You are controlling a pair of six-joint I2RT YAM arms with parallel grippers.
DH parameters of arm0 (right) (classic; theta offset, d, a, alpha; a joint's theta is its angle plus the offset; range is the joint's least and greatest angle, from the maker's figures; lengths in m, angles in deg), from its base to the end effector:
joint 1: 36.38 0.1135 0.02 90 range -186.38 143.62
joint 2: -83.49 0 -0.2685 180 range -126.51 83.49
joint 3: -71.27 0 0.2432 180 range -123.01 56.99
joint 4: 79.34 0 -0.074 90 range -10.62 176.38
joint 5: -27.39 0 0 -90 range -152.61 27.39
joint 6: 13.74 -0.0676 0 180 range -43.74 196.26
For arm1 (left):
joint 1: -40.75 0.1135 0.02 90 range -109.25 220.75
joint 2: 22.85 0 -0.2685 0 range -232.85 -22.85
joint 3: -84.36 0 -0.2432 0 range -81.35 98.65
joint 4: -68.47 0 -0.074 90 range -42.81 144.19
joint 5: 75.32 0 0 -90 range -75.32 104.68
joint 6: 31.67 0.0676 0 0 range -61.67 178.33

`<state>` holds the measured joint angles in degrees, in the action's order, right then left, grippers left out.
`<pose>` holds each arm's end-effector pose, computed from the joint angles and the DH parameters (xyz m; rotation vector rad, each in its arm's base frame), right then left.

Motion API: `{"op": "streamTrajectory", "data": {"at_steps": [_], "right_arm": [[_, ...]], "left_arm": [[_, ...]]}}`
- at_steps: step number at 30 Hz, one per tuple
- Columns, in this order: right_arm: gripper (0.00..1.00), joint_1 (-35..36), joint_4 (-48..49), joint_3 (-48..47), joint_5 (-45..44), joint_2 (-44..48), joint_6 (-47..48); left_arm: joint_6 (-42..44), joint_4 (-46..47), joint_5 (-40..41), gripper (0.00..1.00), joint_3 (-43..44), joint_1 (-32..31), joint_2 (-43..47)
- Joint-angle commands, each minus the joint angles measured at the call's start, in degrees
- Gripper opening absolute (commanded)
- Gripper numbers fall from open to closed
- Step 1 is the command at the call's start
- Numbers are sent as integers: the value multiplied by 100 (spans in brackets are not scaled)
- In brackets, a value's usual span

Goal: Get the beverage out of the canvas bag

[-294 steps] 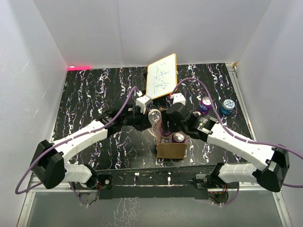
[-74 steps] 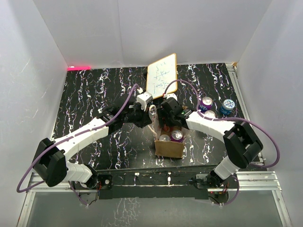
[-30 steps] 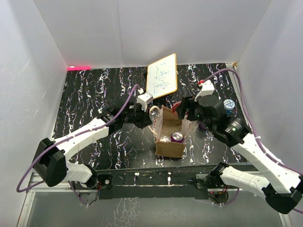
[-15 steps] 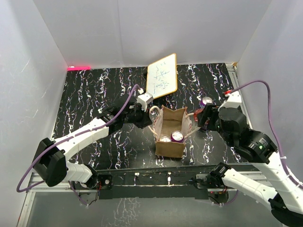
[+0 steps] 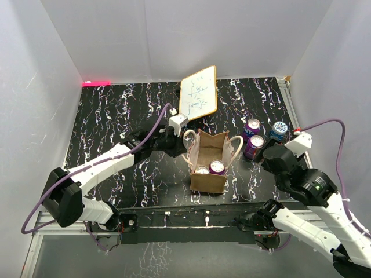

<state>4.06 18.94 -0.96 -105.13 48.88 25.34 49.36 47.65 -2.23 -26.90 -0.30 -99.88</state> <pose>0.0910 0.0175 0.3283 0.5317 2.0419 0.0648 0.2296 -0.2260 0.2726 0.7770 2.0206 -0.8264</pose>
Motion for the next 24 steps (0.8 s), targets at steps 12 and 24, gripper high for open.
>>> {"op": "streamTrajectory", "data": {"at_steps": [12,24], "right_arm": [[7,15,-296,1406,-727,-540,-3554],[8,-37,71,1892,-1485,-2279,-4471]], "left_arm": [[247,-377,244,0,429,15,-230],[28,-85,-112,0,184,10,-31]]}}
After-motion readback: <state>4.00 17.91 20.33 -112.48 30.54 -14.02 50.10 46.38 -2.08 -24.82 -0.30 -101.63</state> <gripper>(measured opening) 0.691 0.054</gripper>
